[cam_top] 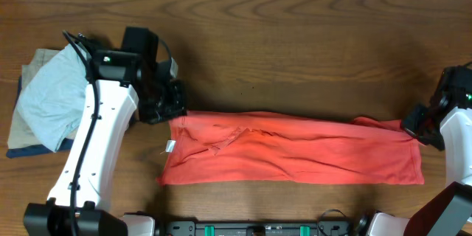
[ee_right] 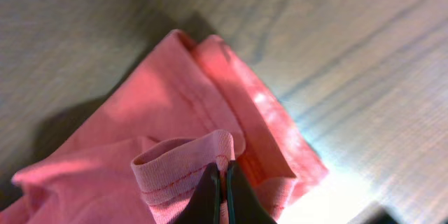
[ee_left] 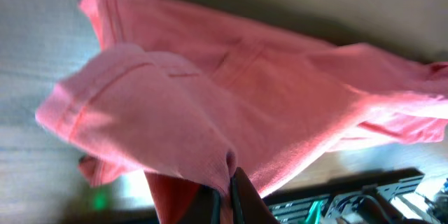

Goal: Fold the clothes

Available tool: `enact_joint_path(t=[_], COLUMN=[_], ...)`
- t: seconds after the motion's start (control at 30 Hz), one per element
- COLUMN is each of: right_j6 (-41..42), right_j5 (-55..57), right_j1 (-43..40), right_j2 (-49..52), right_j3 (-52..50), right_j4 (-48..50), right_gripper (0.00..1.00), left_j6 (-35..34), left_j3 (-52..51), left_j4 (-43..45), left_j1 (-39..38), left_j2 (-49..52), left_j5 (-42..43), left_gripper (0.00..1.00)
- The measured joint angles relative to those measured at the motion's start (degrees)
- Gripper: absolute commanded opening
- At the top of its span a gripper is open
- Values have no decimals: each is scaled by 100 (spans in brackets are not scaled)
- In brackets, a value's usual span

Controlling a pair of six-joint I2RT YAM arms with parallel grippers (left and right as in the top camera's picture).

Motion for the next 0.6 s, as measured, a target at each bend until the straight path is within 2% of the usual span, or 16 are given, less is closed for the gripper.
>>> enact_joint_path(t=[0.17, 0.27, 0.33, 0.37, 0.4, 0.43, 0.5, 0.6], right_j6=[129, 212, 249, 249, 254, 260, 275, 291], right_j5=[330, 420, 476, 498, 518, 527, 525, 461], right_j1=[-59, -144, -225, -271, -328, -380, -452, -485], right_j2=[0, 0, 0, 0, 0, 0, 0, 0], right_j3=[0, 0, 0, 0, 0, 0, 0, 0], right_j4=[-52, -31, 7, 17, 13, 13, 11, -48], right_gripper=[2, 12, 14, 14, 16, 18, 24, 30], left_j6=[0, 0, 0, 0, 28, 22, 39, 66], left_j3=[-538, -815, -973, -1045, -1126, -1202, -1355, -1521], left_j4=[-7, -13, -24, -55, -66, -90, -96, -94], left_j1=[-59, -168, -286, -356, -433, -498, -634, -710], left_j2=[0, 0, 0, 0, 0, 0, 0, 0], left_j5=[-2, 0, -4, -2, -7, -4, -4, -133], left_gripper=[6, 6, 6, 12, 26, 34, 42, 46])
